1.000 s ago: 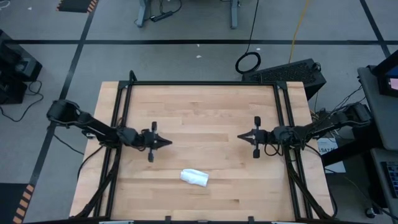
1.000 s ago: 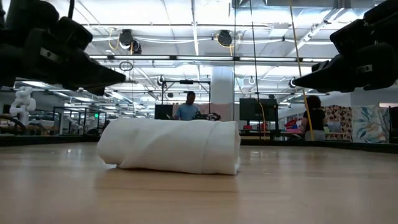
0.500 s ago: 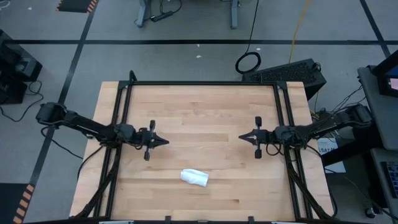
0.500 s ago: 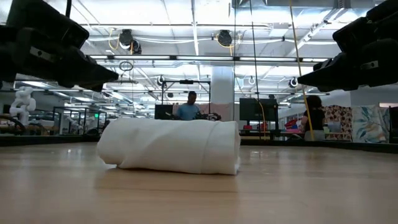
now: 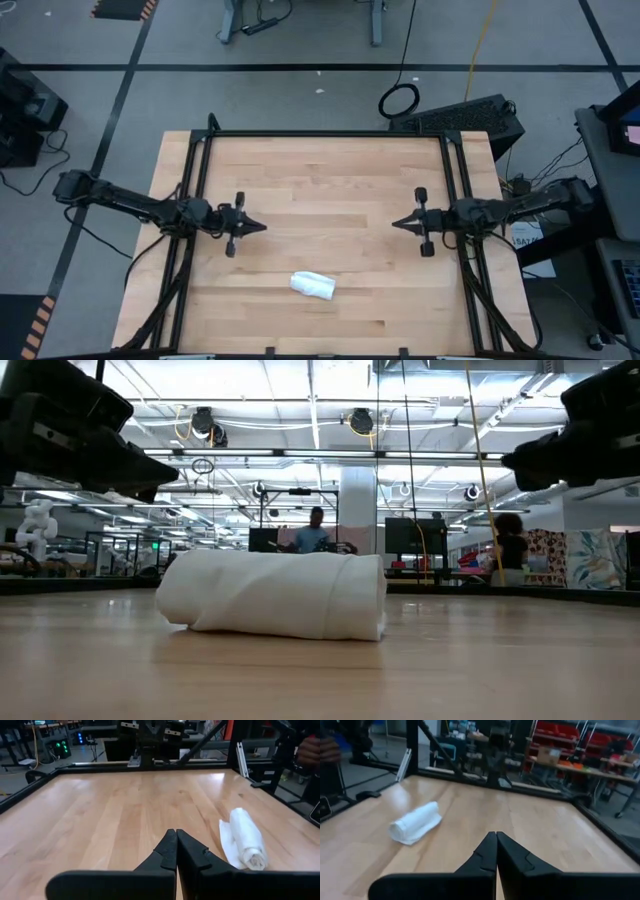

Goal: Roll napkin
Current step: Return to Home Position

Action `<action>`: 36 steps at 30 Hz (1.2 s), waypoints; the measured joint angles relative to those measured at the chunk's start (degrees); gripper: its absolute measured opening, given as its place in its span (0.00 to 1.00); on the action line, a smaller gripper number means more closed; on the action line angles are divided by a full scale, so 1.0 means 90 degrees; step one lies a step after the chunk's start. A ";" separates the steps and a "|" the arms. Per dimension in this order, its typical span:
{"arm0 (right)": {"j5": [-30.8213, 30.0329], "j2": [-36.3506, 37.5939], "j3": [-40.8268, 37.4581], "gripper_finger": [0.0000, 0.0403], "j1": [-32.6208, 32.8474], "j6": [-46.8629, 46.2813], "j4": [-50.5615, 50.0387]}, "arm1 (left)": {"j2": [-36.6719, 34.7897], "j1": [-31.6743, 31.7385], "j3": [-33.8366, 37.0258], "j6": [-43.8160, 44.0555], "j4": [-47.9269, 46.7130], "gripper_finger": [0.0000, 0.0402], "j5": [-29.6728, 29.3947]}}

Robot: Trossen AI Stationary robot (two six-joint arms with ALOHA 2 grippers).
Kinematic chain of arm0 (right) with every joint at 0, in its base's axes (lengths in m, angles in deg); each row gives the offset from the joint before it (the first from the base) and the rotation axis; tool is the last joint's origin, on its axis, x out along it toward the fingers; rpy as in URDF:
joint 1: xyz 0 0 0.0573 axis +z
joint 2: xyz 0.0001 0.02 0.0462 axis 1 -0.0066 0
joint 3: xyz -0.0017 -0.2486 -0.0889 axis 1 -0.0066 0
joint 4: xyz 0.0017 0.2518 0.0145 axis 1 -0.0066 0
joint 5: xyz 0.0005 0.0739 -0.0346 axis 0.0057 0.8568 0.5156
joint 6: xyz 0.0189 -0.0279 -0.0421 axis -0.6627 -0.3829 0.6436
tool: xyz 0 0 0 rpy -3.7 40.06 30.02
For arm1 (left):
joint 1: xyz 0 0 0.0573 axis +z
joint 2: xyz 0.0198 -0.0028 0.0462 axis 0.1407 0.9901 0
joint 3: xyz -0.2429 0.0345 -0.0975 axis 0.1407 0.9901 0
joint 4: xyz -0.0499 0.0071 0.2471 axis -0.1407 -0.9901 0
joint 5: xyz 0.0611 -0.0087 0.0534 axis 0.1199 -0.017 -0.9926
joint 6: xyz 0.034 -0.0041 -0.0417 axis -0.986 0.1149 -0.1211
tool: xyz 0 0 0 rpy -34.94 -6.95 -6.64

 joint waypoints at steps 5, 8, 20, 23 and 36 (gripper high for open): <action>0.0265 0.0645 0.0000 0.00 -0.0158 0.0184 -0.0263 | -0.0387 0.0000 0.0000 0.0000 -0.0510 0.00 0.0000; 0.0331 0.1032 0.0000 0.00 -0.0313 0.0235 -0.0480 | -0.0631 0.0000 0.0000 0.0002 -0.0751 0.00 -0.0002; 0.1301 0.2503 0.0000 0.00 -0.0913 0.0014 -0.1803 | -0.1179 0.0000 0.0002 0.0033 -0.1259 0.00 -0.0002; 0.1293 0.2550 0.0007 0.00 -0.0984 -0.0026 -0.1847 | -0.1216 -0.0002 0.0006 0.0160 -0.1262 0.00 -0.0002; 0.1278 0.2545 0.0007 0.00 -0.1323 -0.0140 -0.1811 | -0.1218 -0.0007 0.0007 0.0169 -0.1270 0.00 -0.0002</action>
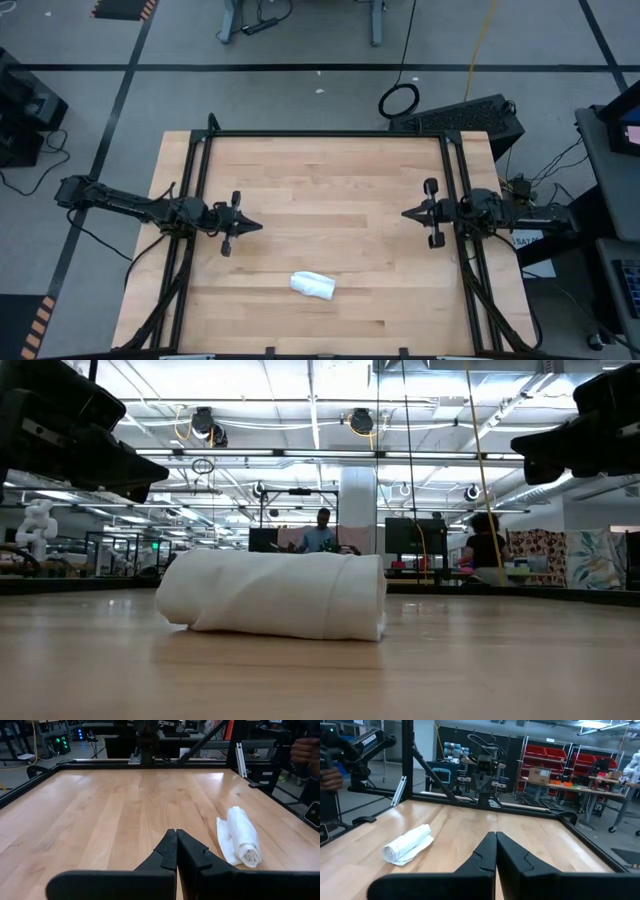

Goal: Roll napkin
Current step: Return to Home Position

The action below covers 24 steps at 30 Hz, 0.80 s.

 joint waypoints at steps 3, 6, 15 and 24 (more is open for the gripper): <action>0.0002 0.0000 0.0000 0.00 0.0000 -0.0130 -0.0003 | 0.0000 0.0002 0.0000 -0.0029 0.0000 0.00 0.0000; 0.0005 -0.0002 0.0000 0.00 0.0000 -0.0185 -0.0029 | -0.0003 0.0016 0.0002 -0.0136 0.0000 0.00 -0.0002; 0.0002 -0.0002 -0.0002 0.00 0.0000 -0.0195 -0.0046 | -0.0366 0.0394 0.0002 -0.0266 0.0015 0.00 0.0227; 0.0000 -0.0002 -0.0002 0.00 0.0000 -0.0195 -0.0046 | -0.1131 0.1157 0.0002 -0.0326 -0.0571 0.00 0.0943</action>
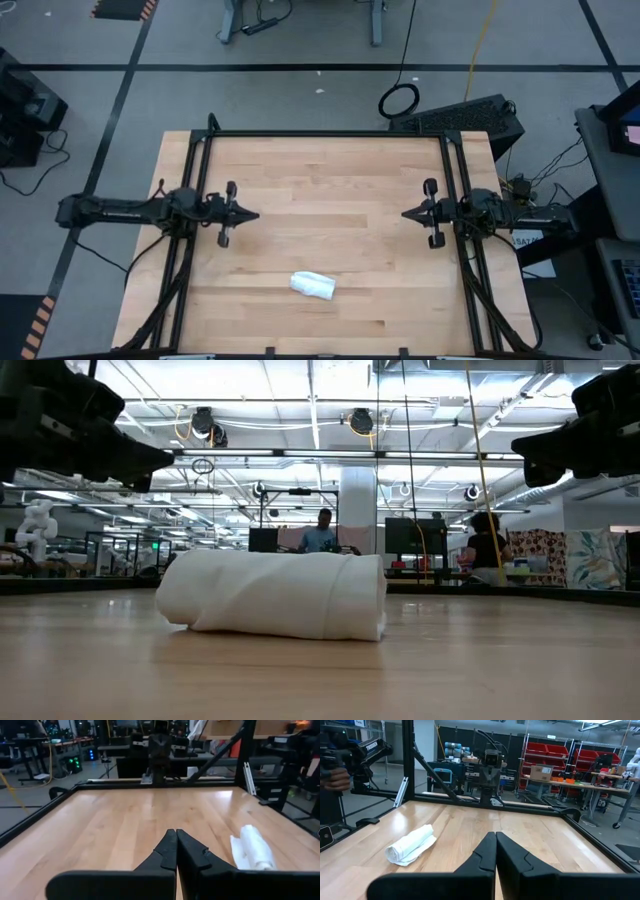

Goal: Roll napkin
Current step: Return to Home Position

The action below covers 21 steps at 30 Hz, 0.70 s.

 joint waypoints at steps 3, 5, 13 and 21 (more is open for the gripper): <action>0.0000 0.0000 0.0000 0.00 0.0000 0.0000 0.0000 | -0.0316 0.0121 0.0000 0.0154 -0.0253 0.00 0.0033; -0.0002 0.0000 0.0000 0.00 0.0000 0.0001 0.0000 | -0.0529 0.0134 0.0000 0.0300 -0.0436 0.00 0.0031; -0.0002 0.0000 0.0000 0.00 0.0000 0.0002 0.0000 | -0.1251 0.0105 0.0000 0.0492 -0.1481 0.00 -0.0287; -0.0003 -0.0002 0.0000 0.00 0.0000 0.0002 0.0000 | -0.1847 0.0004 -0.0005 0.0327 -0.1530 0.00 -0.0524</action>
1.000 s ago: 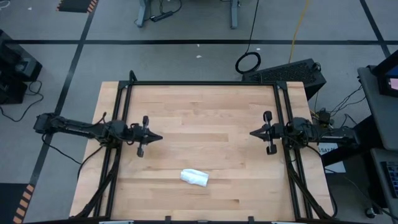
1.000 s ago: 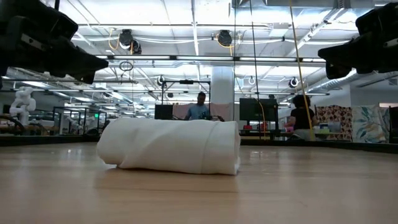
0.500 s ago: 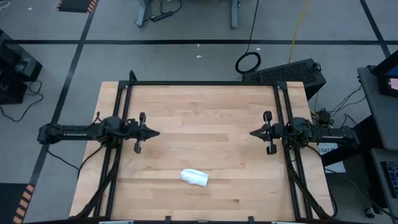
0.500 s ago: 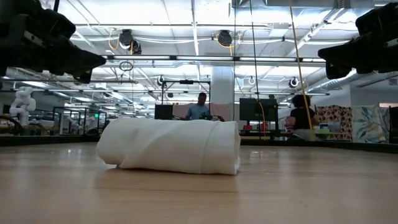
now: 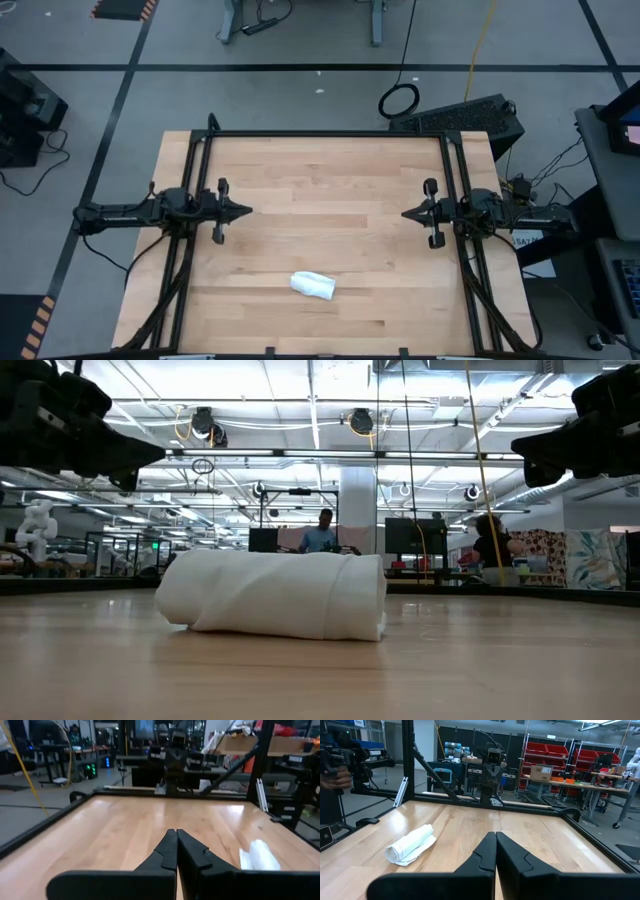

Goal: Roll napkin
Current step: Return to Home Position

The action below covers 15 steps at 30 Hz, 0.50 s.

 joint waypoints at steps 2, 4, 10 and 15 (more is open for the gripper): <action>-0.0001 0.0000 0.0000 0.00 0.0000 0.0000 0.0000 | -0.0090 0.0000 -0.0005 0.0002 -0.0006 0.00 -0.0040; 0.0001 0.0000 0.0000 0.00 0.0000 0.0000 0.0000 | -0.0141 0.0000 -0.0005 0.0019 -0.0011 0.00 -0.0064; 0.0001 0.0000 0.0000 0.00 0.0000 0.0000 0.0000 | -0.0177 -0.0075 -0.0007 0.0155 -0.0019 0.00 -0.0082; 0.0001 0.0000 0.0000 0.00 0.0000 0.0000 -0.0001 | -0.0240 -0.0268 -0.0007 0.0169 -0.0032 0.00 -0.0093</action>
